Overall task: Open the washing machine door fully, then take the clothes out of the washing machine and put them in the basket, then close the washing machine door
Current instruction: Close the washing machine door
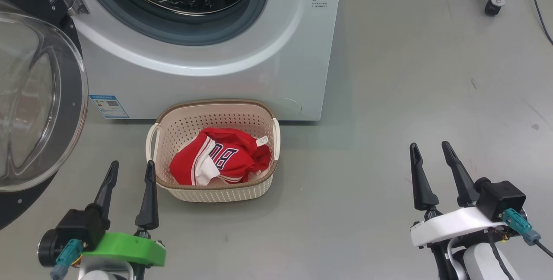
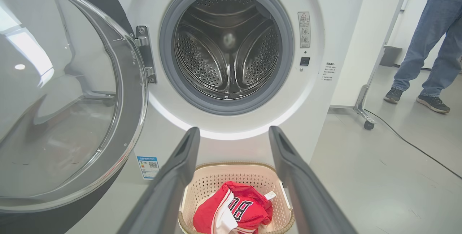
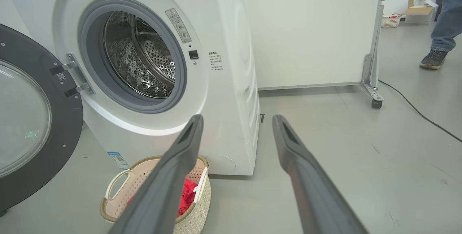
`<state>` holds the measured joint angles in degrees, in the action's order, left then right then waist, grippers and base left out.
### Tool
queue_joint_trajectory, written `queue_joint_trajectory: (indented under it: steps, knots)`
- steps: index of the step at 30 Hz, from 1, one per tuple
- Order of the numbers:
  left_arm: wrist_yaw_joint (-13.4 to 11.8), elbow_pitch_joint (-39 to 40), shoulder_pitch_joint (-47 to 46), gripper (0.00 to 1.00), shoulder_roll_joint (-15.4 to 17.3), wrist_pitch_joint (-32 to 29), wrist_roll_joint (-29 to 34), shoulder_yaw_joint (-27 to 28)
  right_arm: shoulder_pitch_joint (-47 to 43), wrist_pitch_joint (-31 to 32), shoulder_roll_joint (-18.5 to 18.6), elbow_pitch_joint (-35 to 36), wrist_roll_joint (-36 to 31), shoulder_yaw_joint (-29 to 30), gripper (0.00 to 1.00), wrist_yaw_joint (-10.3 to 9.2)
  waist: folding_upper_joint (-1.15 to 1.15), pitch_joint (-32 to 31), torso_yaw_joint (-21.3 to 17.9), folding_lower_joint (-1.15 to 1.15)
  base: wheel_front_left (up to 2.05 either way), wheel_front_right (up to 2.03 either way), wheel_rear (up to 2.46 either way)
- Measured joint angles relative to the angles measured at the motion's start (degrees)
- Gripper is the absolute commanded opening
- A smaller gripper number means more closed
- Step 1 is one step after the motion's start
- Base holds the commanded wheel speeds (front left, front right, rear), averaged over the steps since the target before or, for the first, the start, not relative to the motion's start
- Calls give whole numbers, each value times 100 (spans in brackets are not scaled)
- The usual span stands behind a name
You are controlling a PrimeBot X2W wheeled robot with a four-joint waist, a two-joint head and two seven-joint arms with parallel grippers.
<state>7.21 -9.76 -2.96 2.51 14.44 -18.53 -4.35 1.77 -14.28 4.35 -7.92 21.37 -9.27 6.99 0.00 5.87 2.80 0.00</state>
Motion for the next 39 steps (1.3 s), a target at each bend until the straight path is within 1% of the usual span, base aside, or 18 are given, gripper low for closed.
queue_joint_trajectory:
  steps: [8,17,26,39]
  knots:
    - [0,-10,-1,100,0,0,0,-68,-1,0,4,11,0,22,100,0,0,6,30,0,0,0,0]
    - [0,-38,-2,100,-5,0,-10,-134,-2,0,31,79,0,4,100,0,0,14,291,0,0,0,0]
    - [0,-41,-3,100,-5,0,-55,-165,-6,0,88,108,0,-76,100,0,0,7,726,0,0,0,0]
    - [-46,-57,-2,100,-7,0,-90,-146,-20,0,113,115,1,-275,100,0,0,-49,1535,0,0,0,0]
